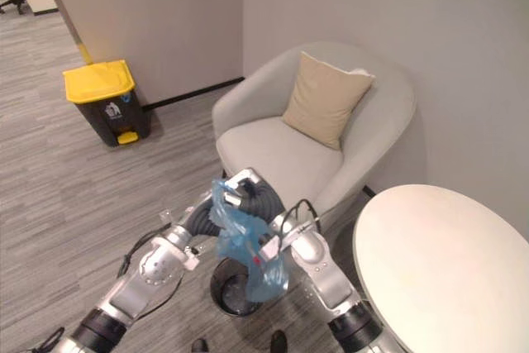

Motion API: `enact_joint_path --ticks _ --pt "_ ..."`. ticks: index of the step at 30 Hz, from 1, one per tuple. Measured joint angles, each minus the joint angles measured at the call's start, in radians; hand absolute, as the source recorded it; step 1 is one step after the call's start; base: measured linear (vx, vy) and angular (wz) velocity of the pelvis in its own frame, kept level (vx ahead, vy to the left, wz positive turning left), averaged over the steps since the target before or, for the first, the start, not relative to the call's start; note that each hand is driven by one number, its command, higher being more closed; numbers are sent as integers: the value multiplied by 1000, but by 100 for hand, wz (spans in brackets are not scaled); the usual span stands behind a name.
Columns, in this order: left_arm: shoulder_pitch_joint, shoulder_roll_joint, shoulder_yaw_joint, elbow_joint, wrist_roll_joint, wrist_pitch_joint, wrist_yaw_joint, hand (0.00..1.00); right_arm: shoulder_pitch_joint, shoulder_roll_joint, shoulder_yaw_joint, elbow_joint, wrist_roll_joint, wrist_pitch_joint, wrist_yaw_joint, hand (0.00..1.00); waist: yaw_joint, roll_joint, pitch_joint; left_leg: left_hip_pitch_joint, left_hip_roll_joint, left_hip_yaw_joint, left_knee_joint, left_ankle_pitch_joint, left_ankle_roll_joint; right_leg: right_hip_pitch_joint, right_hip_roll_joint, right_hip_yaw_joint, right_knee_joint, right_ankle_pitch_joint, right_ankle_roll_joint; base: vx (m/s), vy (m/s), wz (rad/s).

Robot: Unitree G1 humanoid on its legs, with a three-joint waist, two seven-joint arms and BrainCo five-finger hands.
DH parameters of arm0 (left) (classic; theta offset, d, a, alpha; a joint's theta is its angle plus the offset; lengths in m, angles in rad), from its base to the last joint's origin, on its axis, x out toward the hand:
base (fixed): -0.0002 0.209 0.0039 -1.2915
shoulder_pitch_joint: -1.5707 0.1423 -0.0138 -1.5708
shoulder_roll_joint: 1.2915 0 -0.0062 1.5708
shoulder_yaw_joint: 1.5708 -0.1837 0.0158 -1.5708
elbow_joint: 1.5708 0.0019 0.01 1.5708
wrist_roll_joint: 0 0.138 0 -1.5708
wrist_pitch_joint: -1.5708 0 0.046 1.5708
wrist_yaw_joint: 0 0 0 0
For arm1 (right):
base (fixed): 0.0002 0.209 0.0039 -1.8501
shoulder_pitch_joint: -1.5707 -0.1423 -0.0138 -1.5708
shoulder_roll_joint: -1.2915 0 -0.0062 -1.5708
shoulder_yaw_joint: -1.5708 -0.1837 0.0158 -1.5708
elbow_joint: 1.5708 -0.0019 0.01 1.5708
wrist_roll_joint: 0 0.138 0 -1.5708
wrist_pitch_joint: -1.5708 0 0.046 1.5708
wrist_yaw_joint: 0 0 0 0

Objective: Gather rubbish on tea table into small bin, then transfer packed bag to large trash can.

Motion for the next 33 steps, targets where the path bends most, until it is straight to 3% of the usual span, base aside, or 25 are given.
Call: enact_joint_path --ticks 8,14,15,19,33 --pt "-4 -3 -26 90 53 4 4 0 -10 0 67 -71 70 -3 20 100 -4 -3 -2 -1 1 5 0 0 -1 -3 0 6 -2 2 -2 0 0 0" --pt "-50 -50 -55 157 67 19 11 0 -49 4 113 -73 110 2 18 100 -4 -8 -6 -11 0 15 1 0 0 -17 1 17 -5 9 -1 7 0 -5" --pt "-56 -64 -68 167 67 23 12 100 -50 7 117 -72 110 2 14 100 -4 -8 -6 -11 0 16 1 0 0 -17 1 17 -5 9 -1 0 0 0" --pt "-82 -116 -108 221 67 25 12 100 -57 10 128 -71 110 24 -4 100 -3 -8 -6 -10 0 16 1 0 0 -18 2 20 -5 9 -2 0 0 0" --pt "-71 -132 -129 251 22 33 9 100 -65 51 108 -12 102 22 -8 100 -7 -7 -6 -10 0 23 -4 0 0 -22 1 27 -4 11 -2 0 -1 -2"
